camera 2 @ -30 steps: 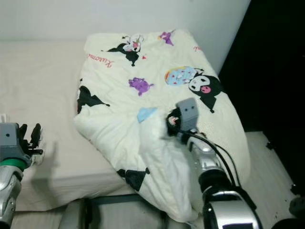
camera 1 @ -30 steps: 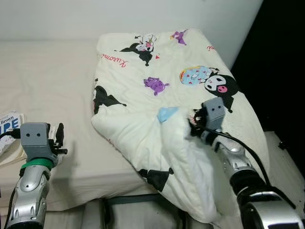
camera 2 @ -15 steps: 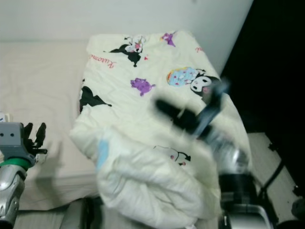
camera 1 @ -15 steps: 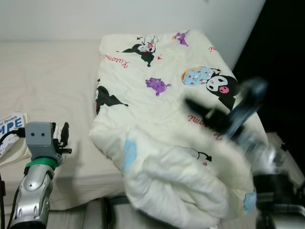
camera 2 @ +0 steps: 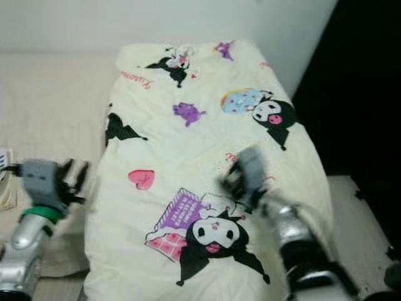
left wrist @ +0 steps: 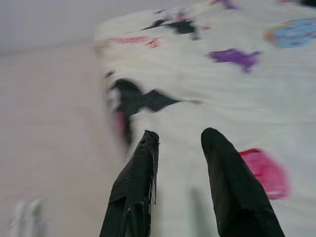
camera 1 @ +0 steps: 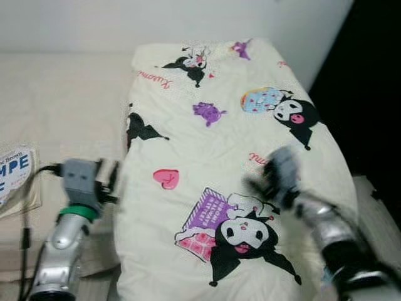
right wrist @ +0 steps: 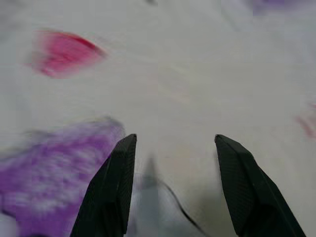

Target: Clean up the room

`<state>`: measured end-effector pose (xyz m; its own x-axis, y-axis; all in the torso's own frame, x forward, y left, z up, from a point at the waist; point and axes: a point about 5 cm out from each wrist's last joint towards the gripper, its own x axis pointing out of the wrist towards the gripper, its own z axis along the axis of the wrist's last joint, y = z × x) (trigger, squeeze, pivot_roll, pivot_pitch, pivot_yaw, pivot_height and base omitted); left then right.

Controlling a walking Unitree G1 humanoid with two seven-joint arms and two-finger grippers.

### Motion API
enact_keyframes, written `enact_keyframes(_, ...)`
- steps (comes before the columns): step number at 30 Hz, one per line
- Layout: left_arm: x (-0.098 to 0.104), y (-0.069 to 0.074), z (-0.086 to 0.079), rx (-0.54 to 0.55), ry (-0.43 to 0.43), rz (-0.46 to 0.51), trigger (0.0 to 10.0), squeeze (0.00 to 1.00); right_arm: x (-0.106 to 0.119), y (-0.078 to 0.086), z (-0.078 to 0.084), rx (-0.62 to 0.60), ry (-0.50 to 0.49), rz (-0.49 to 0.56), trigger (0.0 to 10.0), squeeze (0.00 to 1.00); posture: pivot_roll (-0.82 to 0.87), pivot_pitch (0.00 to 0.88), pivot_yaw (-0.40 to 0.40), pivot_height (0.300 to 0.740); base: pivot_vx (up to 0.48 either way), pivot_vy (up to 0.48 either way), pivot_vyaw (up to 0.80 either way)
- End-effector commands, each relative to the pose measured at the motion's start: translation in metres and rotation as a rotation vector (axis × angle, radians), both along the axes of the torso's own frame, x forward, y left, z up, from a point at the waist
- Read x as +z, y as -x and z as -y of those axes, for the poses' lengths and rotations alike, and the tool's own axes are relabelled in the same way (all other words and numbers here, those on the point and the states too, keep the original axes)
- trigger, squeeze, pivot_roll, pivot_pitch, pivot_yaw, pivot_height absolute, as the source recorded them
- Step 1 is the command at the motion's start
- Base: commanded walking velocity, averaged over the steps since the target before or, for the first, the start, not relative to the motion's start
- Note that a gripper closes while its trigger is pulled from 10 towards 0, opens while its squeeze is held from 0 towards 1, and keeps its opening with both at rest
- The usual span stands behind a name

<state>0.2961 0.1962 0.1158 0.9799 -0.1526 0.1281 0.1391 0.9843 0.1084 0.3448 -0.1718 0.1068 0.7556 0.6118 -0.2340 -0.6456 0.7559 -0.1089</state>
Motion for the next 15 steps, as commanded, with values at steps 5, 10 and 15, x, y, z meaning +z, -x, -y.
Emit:
enact_keyframes(5,-0.002,0.004,0.005,0.023,-0.003,0.02,10.0,0.0,0.011,0.057,-0.04,0.676,-0.306,-0.145,10.0,0.0,0.06,0.015,0.053,0.557,0.0,0.0,0.0)
enact_keyframes(10,-0.001,0.002,0.002,0.024,-0.005,0.021,10.0,0.0,0.025,0.052,-0.04,0.658,-0.412,-0.115,10.0,0.0,0.06,0.012,0.065,0.557,0.0,0.0,0.0)
enact_keyframes(15,0.0,0.001,0.002,0.014,-0.014,0.018,10.0,0.0,0.036,0.011,-0.021,0.28,-0.425,0.019,10.0,0.0,0.06,0.008,0.067,0.557,0.0,0.0,0.0)
